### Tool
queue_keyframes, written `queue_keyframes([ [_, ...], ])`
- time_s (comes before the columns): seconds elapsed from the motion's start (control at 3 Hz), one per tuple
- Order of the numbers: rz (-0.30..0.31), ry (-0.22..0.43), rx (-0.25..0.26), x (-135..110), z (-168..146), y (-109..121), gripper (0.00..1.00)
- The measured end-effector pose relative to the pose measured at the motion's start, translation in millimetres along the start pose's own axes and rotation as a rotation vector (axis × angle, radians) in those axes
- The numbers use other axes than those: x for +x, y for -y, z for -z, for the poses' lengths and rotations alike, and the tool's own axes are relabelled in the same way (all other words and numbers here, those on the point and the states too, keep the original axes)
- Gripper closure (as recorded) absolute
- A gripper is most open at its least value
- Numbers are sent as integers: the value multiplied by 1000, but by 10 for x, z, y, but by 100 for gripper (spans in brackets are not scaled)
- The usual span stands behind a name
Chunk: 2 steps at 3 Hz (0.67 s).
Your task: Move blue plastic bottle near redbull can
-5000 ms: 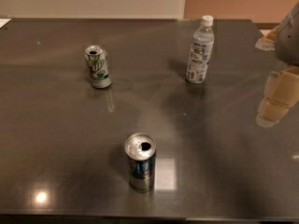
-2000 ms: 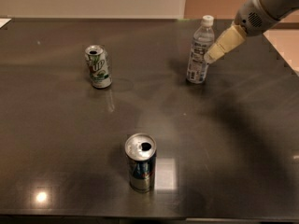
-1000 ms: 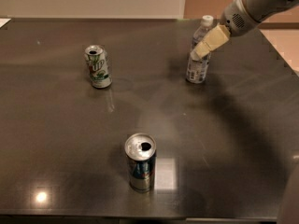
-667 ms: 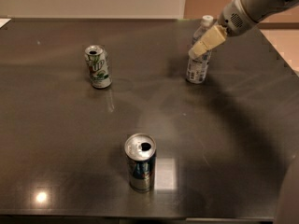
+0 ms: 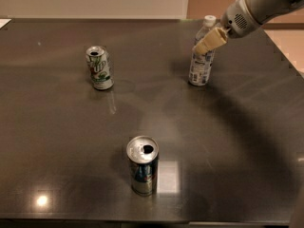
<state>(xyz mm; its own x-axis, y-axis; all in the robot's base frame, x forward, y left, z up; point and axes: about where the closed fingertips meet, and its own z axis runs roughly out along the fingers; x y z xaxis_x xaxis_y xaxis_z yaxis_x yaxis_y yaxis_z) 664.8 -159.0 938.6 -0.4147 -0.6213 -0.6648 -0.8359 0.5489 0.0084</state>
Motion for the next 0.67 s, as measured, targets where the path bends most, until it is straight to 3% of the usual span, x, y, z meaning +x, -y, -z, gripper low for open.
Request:
queue_keyframes([
  [0.33,34,4,-32,-47,55,-212,88],
  [0.67,84,-4,-91,-50,86,-570,100],
])
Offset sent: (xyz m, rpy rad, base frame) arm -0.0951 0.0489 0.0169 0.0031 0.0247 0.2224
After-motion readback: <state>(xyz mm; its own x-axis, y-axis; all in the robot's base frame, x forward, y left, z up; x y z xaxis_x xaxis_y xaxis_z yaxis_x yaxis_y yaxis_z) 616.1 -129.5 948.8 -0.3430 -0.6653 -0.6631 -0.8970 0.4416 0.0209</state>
